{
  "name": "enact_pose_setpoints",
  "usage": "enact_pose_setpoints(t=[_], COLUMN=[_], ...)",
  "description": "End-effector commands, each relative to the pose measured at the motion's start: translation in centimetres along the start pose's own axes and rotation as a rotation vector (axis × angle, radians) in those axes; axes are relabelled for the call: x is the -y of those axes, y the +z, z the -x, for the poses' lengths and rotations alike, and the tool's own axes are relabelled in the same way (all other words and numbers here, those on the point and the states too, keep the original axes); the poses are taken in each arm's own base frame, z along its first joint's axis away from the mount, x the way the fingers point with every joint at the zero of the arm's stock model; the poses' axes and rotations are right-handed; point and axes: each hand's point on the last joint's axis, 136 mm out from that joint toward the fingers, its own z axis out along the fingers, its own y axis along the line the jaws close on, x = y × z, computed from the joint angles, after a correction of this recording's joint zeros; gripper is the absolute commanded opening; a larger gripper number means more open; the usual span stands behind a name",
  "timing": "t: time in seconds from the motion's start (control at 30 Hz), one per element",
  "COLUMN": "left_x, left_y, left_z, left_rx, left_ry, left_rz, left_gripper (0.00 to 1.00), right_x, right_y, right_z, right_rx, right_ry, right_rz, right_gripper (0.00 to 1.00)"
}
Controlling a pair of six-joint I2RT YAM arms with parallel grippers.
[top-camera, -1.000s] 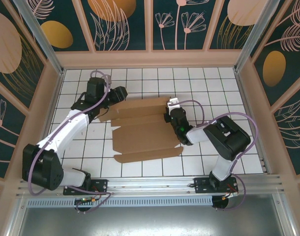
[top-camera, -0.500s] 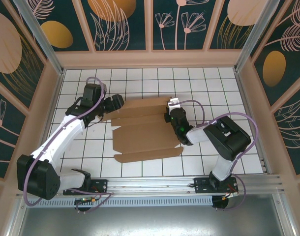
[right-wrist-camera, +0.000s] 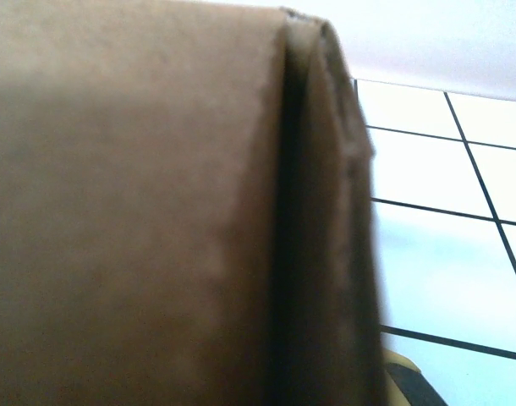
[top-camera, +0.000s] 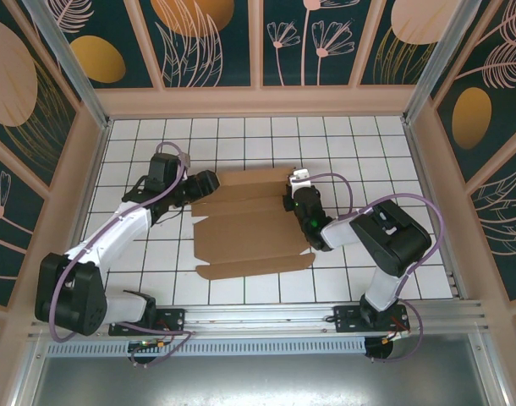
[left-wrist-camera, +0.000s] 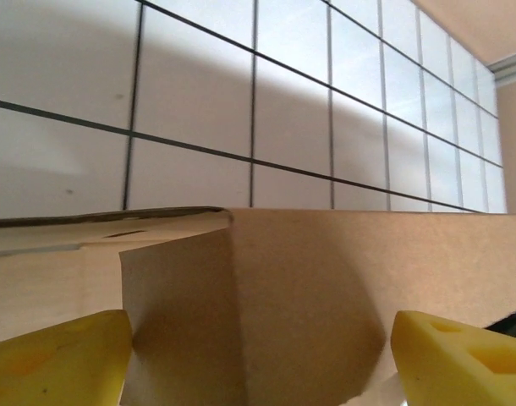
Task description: Fold the paper box
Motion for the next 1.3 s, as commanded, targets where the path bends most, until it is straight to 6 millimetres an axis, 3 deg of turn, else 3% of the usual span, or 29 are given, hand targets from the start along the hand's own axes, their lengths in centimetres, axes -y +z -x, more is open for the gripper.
enact_pose_setpoints(t=[0.0,0.23,0.3,0.4,0.53,0.6,0.73,0.93,1.03,1.1,1.27], left_x=[2.4,4.3,4.7,4.8,4.4,3.2,0.8,0.1,-1.7,-3.2,-4.6], left_y=[0.5,1.3,1.4,1.8,2.3,2.2,-0.1,-3.4,-2.4,-1.1,2.6], left_z=[1.0,1.9,2.3,2.8,3.3,3.6,4.3,3.7,2.3,1.1,-0.9], left_rx=[0.032,0.053,0.059,0.069,0.075,0.089,0.161,0.254,0.213,0.167,0.045], left_ry=[-0.005,-0.037,-0.041,-0.041,-0.038,-0.018,0.036,0.08,0.05,0.021,-0.027], left_rz=[-0.149,-0.289,-0.312,-0.318,-0.281,-0.198,-0.046,-0.015,0.025,0.059,0.055], left_gripper=[0.75,0.43,0.38,0.39,0.6,0.61,0.61,0.59,0.56,0.53,0.48], right_x=[0.2,0.4,0.6,1.4,3.1,3.9,5.4,5.9,5.4,6.5,6.3], right_y=[-0.3,-0.5,-0.6,-0.7,-0.7,-0.5,-0.4,0.0,-0.2,-0.1,-0.2], right_z=[-2.1,-1.9,-1.7,-1.5,-1.3,-1.5,-1.6,-1.6,-1.6,-1.7,-1.5], right_rx=[-0.057,-0.053,-0.05,-0.046,-0.052,-0.067,-0.086,-0.105,-0.096,-0.094,-0.079], right_ry=[-0.003,-0.006,-0.007,-0.011,-0.009,-0.004,0.017,0.071,0.096,0.123,0.157], right_rz=[-0.009,-0.026,-0.034,-0.08,-0.153,-0.176,-0.197,-0.166,-0.131,-0.14,-0.104], right_gripper=[0.05,0.04,0.04,0.03,0.03,0.03,0.03,0.03,0.03,0.03,0.03])
